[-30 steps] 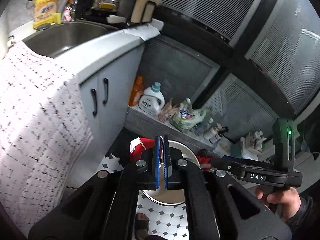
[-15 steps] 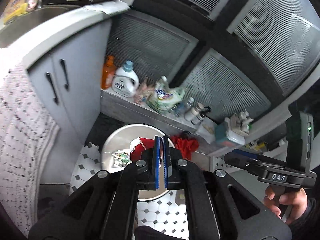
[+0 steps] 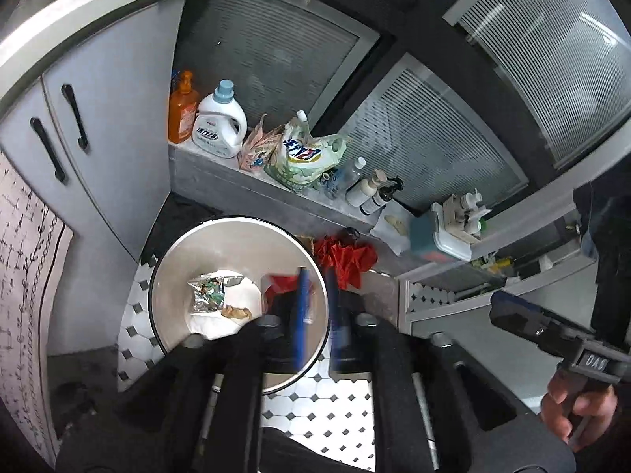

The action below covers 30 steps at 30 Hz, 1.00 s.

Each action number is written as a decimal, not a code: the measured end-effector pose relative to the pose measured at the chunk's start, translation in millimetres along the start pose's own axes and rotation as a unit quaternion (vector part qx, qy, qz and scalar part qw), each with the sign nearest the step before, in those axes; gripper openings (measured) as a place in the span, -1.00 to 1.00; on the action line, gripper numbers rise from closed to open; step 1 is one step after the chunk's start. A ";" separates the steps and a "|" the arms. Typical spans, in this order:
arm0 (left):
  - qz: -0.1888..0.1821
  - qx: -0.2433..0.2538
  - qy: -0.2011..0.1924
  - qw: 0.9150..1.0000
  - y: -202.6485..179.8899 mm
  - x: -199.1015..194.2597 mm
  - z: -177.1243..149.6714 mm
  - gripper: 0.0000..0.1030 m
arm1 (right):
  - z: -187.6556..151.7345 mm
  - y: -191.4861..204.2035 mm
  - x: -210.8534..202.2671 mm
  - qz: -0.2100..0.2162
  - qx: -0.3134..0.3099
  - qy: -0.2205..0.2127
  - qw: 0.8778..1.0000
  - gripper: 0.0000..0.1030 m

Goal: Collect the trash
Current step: 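Bring both open tools back over the remaining trash on the cloth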

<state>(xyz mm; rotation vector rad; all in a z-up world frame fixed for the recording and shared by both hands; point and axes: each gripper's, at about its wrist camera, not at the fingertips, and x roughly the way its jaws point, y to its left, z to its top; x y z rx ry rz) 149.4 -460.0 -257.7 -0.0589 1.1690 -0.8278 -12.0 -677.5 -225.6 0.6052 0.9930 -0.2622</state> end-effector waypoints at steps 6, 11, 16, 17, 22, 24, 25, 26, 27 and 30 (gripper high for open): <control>-0.006 -0.011 -0.029 1.000 8.4 -21.3 3.2 0.40 | -1.6 5.8 6.7 0.005 -0.002 0.004 1.000 0.27; 0.030 -0.015 -0.061 0.998 23.2 -54.7 6.2 0.53 | 2.9 21.8 14.0 0.015 -0.014 0.003 1.000 0.38; 0.067 -0.018 -0.099 0.993 42.1 -95.5 7.2 0.66 | 9.9 53.0 20.2 0.027 -0.038 -0.004 0.999 0.50; 0.071 -0.021 -0.104 0.992 46.6 -102.5 7.6 0.68 | 11.2 60.9 21.7 0.031 -0.044 -0.006 0.999 0.56; 0.111 -0.032 -0.140 0.983 66.0 -141.4 3.4 0.89 | 15.4 102.8 25.5 0.050 -0.071 -0.022 0.996 0.86; 0.125 -0.031 -0.148 0.980 75.3 -157.0 0.0 0.89 | 16.1 120.0 27.9 0.057 -0.084 -0.026 0.995 0.85; 0.130 -0.034 -0.152 0.979 79.7 -163.1 -1.3 0.89 | 16.3 127.9 29.6 0.060 -0.091 -0.025 0.994 0.85; 0.135 -0.039 -0.158 0.977 85.9 -170.4 -3.6 0.89 | 16.2 138.5 32.1 0.065 -0.099 -0.023 0.993 0.85; 0.143 -0.048 -0.163 0.975 94.1 -179.1 -6.5 0.89 | 16.1 149.1 34.8 0.070 -0.106 -0.021 0.992 0.85; 0.156 -0.066 -0.176 0.970 112.6 -199.2 -13.7 0.89 | 14.4 174.7 39.9 0.082 -0.120 -0.018 0.989 0.85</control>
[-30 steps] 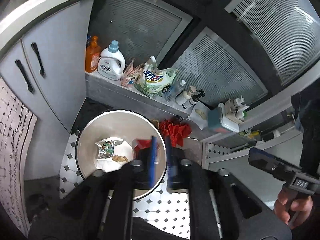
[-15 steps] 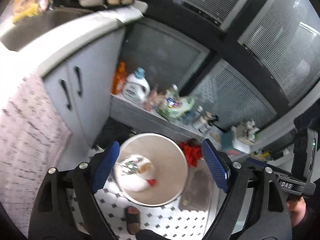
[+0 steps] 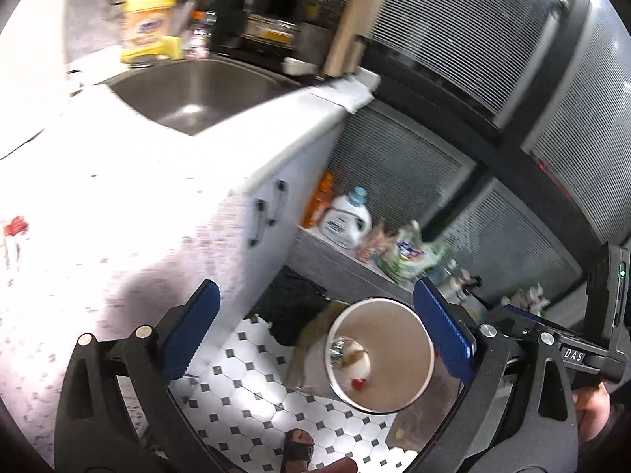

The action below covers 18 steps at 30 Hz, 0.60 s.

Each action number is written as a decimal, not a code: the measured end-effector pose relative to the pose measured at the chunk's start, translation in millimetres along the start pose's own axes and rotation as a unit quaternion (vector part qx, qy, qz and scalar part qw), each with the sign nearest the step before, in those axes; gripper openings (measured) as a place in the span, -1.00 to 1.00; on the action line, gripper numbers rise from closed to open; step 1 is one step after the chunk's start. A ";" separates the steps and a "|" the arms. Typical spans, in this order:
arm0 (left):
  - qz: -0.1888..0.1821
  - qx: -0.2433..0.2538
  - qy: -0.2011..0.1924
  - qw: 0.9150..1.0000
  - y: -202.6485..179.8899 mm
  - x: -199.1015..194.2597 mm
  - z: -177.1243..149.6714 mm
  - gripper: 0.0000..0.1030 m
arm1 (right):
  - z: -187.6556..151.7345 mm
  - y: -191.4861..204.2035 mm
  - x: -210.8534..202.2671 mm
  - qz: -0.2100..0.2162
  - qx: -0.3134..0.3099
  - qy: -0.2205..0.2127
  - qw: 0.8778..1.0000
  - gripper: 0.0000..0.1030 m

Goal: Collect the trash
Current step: 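Bring both open tools back over the remaining trash on the cloth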

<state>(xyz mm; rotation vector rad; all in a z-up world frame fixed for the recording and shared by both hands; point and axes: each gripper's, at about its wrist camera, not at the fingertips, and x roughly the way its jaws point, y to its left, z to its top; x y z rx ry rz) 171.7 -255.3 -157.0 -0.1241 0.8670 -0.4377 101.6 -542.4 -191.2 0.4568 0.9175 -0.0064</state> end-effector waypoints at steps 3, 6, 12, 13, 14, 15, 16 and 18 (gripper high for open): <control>0.026 -0.017 -0.015 0.999 28.8 -19.7 1.2 0.89 | 3.4 28.4 10.9 0.015 -0.018 0.004 1.000 0.85; 0.052 -0.040 -0.030 0.997 60.2 -38.2 0.2 0.89 | 5.2 56.9 21.2 0.031 -0.038 0.008 0.999 0.85; 0.099 -0.074 -0.059 0.991 114.1 -71.1 -3.0 0.89 | 5.4 114.8 36.4 0.064 -0.077 0.011 0.995 0.85; 0.106 -0.079 -0.064 0.989 123.4 -77.4 -3.4 0.89 | 5.2 125.7 39.2 0.070 -0.083 0.012 0.994 0.85; 0.112 -0.083 -0.069 0.988 130.9 -82.8 -3.6 0.89 | 4.9 134.0 41.5 0.073 -0.088 0.013 0.993 0.85; 0.118 -0.089 -0.074 0.986 140.6 -89.4 -4.1 0.89 | 4.8 145.0 44.9 0.078 -0.094 0.015 0.992 0.85; 0.122 -0.093 -0.077 0.985 148.0 -94.2 -4.0 0.89 | 3.8 152.1 46.7 0.080 -0.098 0.016 0.992 0.85; 0.132 -0.106 -0.083 0.982 165.6 -103.9 -5.1 0.89 | 2.4 170.7 51.3 0.087 -0.110 0.018 0.990 0.85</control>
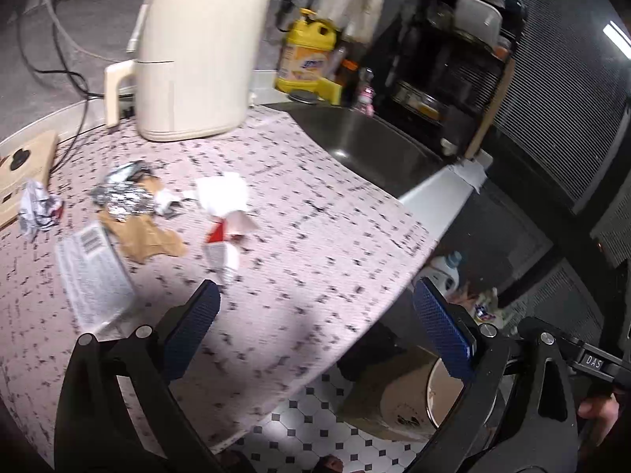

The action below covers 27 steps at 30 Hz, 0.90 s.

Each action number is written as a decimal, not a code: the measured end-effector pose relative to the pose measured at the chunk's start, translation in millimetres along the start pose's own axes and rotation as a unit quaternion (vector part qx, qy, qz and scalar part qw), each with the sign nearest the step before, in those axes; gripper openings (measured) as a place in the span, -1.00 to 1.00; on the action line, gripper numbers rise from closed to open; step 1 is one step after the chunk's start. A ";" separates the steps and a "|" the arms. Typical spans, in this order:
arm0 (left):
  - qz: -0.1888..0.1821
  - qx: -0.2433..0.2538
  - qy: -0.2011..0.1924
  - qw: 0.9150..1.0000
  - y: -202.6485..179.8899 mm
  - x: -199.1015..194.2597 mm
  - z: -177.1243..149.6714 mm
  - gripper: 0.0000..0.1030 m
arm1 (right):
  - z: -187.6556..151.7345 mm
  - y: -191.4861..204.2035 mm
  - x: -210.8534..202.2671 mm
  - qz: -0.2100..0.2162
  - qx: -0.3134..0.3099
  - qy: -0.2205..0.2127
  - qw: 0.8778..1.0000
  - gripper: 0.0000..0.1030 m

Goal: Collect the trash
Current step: 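Bring both open tools back over the remaining trash on the cloth, then grasp the foil ball with the left tool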

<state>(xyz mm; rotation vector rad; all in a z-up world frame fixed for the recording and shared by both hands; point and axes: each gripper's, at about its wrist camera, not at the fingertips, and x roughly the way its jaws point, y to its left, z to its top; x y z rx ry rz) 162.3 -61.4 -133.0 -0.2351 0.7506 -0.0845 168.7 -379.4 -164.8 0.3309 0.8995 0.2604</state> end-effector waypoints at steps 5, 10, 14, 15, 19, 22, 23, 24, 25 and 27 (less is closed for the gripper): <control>0.024 -0.017 -0.009 1.000 34.9 -8.1 7.7 0.89 | 6.2 35.2 16.9 0.010 -0.024 0.005 1.000 0.85; 0.035 -0.029 -0.018 0.999 64.5 -13.8 17.4 0.89 | 11.4 64.6 31.3 0.015 -0.040 0.009 0.999 0.85; 0.041 -0.038 -0.020 0.998 83.7 -13.1 24.1 0.89 | 14.4 86.5 40.2 0.018 -0.053 0.010 0.998 0.85; 0.042 -0.041 -0.019 0.998 89.7 -11.5 26.6 0.89 | 15.6 91.6 42.5 0.019 -0.055 0.010 0.998 0.85; 0.057 -0.045 -0.010 0.997 106.0 -2.0 35.5 0.88 | 17.8 106.1 49.3 0.017 -0.060 0.009 0.998 0.85; 0.068 -0.045 0.002 0.997 117.7 9.8 43.3 0.72 | 19.1 111.8 52.3 0.012 -0.060 0.007 0.998 0.85; 0.071 -0.047 0.007 0.996 121.9 14.3 45.4 0.68 | 19.5 113.9 53.5 0.009 -0.060 0.006 0.998 0.85; 0.074 -0.048 0.013 0.996 125.8 18.8 47.3 0.62 | 19.8 115.8 54.7 0.007 -0.061 0.005 0.998 0.85; 0.078 -0.050 0.019 0.996 130.0 24.3 49.5 0.57 | 19.8 117.5 56.2 0.005 -0.061 0.005 0.998 0.85; 0.084 -0.051 0.030 0.995 136.9 34.5 52.8 0.51 | 19.7 120.5 59.1 0.001 -0.061 0.006 0.998 0.85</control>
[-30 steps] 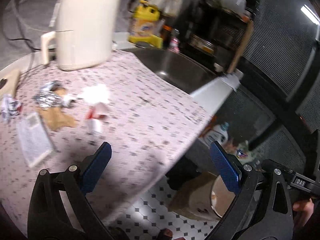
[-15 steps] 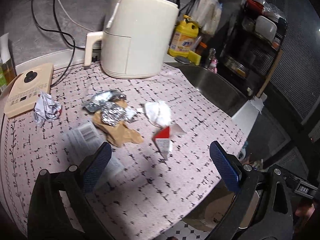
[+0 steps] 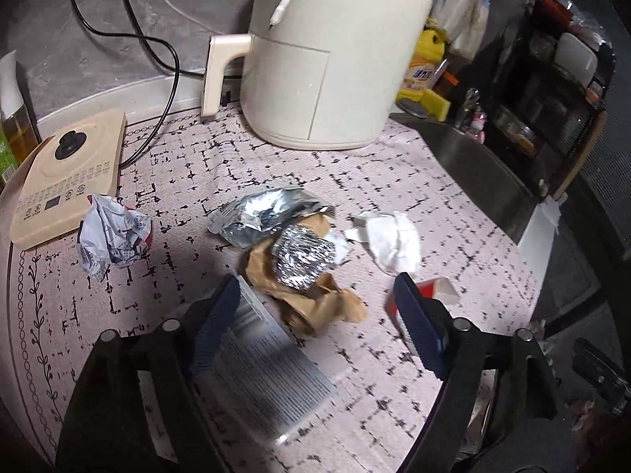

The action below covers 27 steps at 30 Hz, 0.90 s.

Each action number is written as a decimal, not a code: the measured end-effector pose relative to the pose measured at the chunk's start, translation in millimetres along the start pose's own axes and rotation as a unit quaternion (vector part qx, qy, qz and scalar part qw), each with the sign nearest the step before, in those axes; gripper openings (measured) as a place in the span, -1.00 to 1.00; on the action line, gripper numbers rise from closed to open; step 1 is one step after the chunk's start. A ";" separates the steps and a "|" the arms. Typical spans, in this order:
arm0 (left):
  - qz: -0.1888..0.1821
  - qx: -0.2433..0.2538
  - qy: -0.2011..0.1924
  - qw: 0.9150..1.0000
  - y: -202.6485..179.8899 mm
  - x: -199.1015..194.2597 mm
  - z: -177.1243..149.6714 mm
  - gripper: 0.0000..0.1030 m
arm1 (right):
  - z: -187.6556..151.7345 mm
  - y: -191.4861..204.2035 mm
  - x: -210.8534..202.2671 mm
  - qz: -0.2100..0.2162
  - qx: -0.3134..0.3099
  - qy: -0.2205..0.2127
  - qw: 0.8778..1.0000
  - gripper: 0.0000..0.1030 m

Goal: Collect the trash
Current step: 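Grasp the foil ball with the left tool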

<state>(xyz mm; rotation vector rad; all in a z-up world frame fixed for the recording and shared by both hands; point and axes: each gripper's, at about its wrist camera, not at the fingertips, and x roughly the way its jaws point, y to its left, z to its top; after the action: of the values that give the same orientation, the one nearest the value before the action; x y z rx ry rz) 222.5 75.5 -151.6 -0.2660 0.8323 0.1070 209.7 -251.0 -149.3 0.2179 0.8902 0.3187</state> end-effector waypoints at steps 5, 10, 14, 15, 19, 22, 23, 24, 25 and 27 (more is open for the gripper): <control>0.008 0.012 0.016 1.000 3.2 19.8 6.0 0.41 | -0.4 6.1 9.0 -0.007 0.004 0.006 1.000 0.85; 0.012 0.026 0.026 0.999 4.3 31.8 7.9 0.26 | 0.0 15.6 16.1 -0.006 0.004 0.010 1.000 0.85; 0.011 0.021 0.034 0.999 10.8 35.1 11.5 -0.26 | 2.6 28.3 23.0 0.002 -0.006 0.013 1.000 0.85; 0.007 0.020 0.034 0.999 12.4 34.3 12.4 -0.33 | 3.6 32.5 26.1 0.007 -0.010 0.014 1.000 0.85; -0.019 0.011 0.013 1.000 19.5 15.5 14.7 -0.33 | 6.3 47.8 38.1 0.021 -0.021 0.023 0.999 0.85; -0.034 0.001 -0.003 0.999 26.7 -1.4 15.8 -0.33 | 8.0 62.9 50.2 0.036 -0.033 0.032 0.998 0.85; -0.038 -0.006 -0.009 0.999 30.9 -7.8 16.4 -0.33 | 8.4 67.6 53.8 0.040 -0.037 0.034 0.998 0.84; -0.039 -0.011 -0.013 0.999 34.7 -12.8 16.5 -0.33 | 9.0 72.0 57.1 0.044 -0.040 0.037 0.998 0.83; -0.036 -0.015 -0.018 0.999 38.6 -17.5 16.6 -0.33 | 9.6 78.0 62.6 0.050 -0.045 0.042 0.997 0.80; -0.030 -0.024 -0.022 0.999 48.3 -25.1 16.3 -0.33 | 10.7 88.7 74.0 0.059 -0.051 0.053 0.996 0.72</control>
<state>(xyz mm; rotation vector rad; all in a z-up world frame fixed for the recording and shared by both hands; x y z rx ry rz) 207.8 126.7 -131.7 -0.3321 0.7776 0.0753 245.4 -142.3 -168.3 0.1598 0.9649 0.4876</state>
